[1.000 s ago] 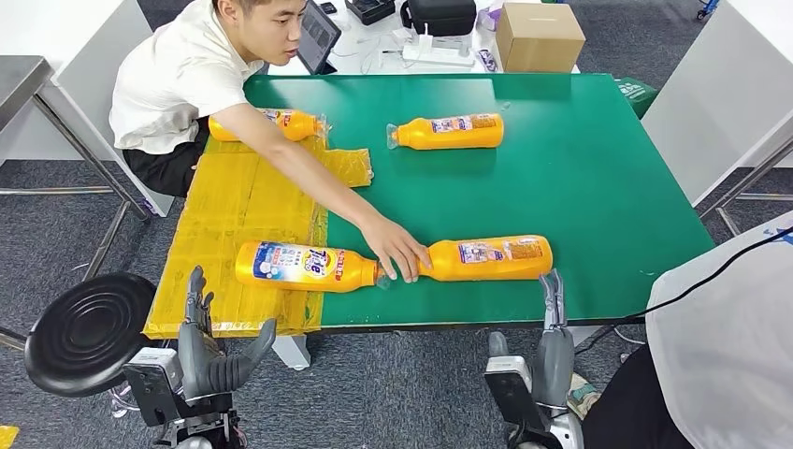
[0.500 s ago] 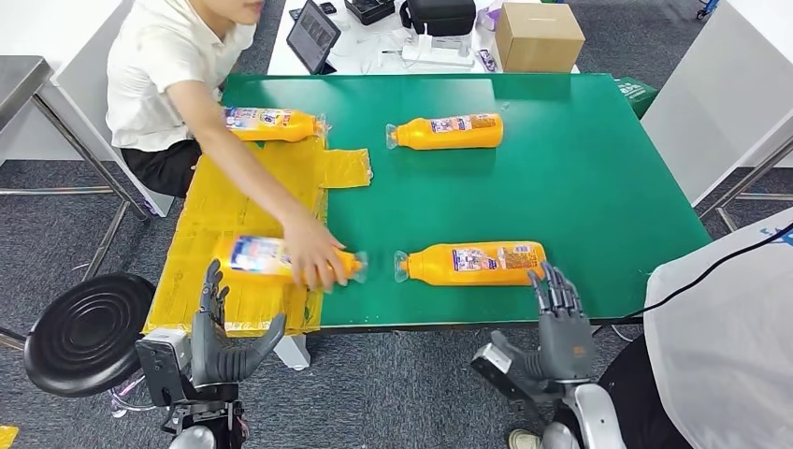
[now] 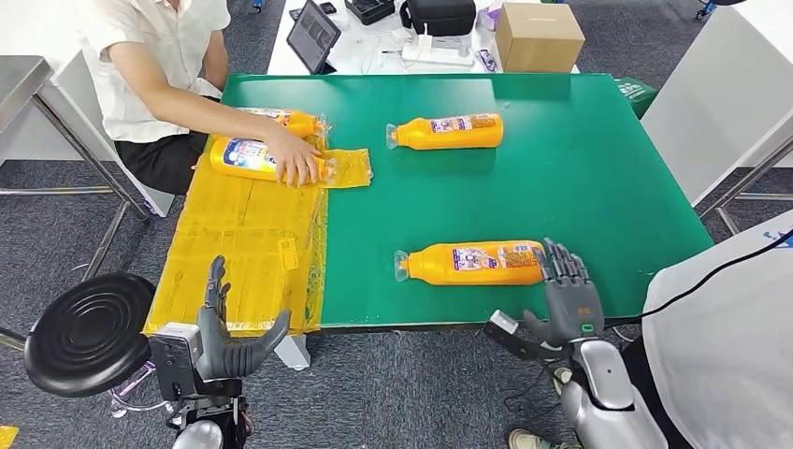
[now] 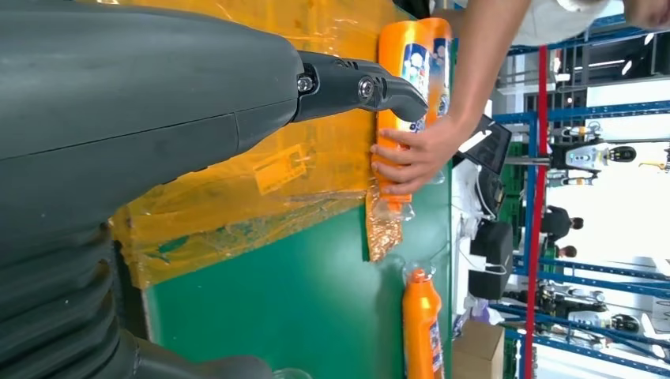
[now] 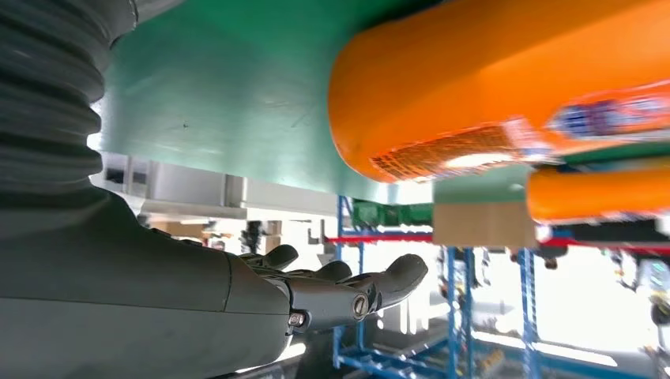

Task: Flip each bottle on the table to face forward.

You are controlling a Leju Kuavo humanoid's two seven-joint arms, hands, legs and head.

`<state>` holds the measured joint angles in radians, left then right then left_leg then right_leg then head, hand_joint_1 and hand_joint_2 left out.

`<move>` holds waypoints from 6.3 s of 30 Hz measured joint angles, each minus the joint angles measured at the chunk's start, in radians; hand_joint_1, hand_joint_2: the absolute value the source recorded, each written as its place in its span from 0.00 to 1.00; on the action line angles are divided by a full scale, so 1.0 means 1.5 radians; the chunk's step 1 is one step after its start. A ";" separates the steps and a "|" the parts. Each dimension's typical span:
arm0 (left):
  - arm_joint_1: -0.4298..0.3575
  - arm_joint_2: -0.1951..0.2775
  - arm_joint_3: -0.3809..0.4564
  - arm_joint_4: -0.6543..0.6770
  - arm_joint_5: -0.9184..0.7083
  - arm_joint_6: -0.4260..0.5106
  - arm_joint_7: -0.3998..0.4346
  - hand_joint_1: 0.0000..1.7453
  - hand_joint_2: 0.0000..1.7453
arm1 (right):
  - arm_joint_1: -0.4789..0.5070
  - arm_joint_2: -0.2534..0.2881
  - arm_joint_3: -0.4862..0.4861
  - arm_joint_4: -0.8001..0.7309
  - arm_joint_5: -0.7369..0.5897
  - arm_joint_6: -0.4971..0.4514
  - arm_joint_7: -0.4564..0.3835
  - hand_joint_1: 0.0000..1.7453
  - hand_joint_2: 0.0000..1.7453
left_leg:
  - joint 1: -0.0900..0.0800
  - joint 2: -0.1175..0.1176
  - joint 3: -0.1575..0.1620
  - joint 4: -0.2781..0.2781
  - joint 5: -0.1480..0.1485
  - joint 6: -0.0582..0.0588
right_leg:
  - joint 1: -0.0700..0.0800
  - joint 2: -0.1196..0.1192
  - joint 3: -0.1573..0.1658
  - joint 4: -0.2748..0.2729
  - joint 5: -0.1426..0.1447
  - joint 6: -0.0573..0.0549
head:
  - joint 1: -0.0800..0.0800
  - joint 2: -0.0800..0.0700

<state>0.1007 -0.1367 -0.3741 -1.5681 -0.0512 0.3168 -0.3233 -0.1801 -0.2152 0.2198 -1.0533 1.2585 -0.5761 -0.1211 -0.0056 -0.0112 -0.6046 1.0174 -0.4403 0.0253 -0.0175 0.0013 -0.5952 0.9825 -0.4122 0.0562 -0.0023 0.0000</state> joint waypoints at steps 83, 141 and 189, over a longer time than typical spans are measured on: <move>-0.036 -0.006 -0.009 0.058 0.259 -0.185 0.037 0.00 1.00 | -0.123 0.132 0.003 0.155 -0.470 0.315 -0.188 1.00 1.00 | 0.001 0.001 0.002 0.000 0.000 0.000 | 0.001 0.000 0.002 0.001 0.000 0.000 | 0.000 0.000; -0.119 -0.033 -0.029 0.104 0.425 -0.258 0.013 1.00 1.00 | -0.196 0.307 0.304 0.231 -0.572 0.340 -0.202 0.00 0.25 | 0.001 0.001 0.000 0.000 0.001 0.000 | 0.000 0.000 -0.001 0.001 0.000 0.000 | 0.000 0.000; -0.230 0.055 0.091 0.234 -0.417 -0.040 0.077 1.00 1.00 | 0.000 0.216 0.290 -0.002 -0.315 0.144 -0.147 0.00 0.00 | 0.001 0.001 0.000 0.000 0.001 0.000 | 0.000 0.000 -0.001 0.001 0.000 0.000 | 0.000 0.000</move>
<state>-0.2443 -0.0538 -0.2374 -1.2165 -0.6774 0.2568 -0.2074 -0.1807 0.1090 0.6544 -1.0562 0.7862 -0.3605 -0.3422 -0.0046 -0.0100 -0.6044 1.0174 -0.4394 0.0249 -0.0169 0.0016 -0.5969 0.9834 -0.4122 0.0558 -0.0019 0.0000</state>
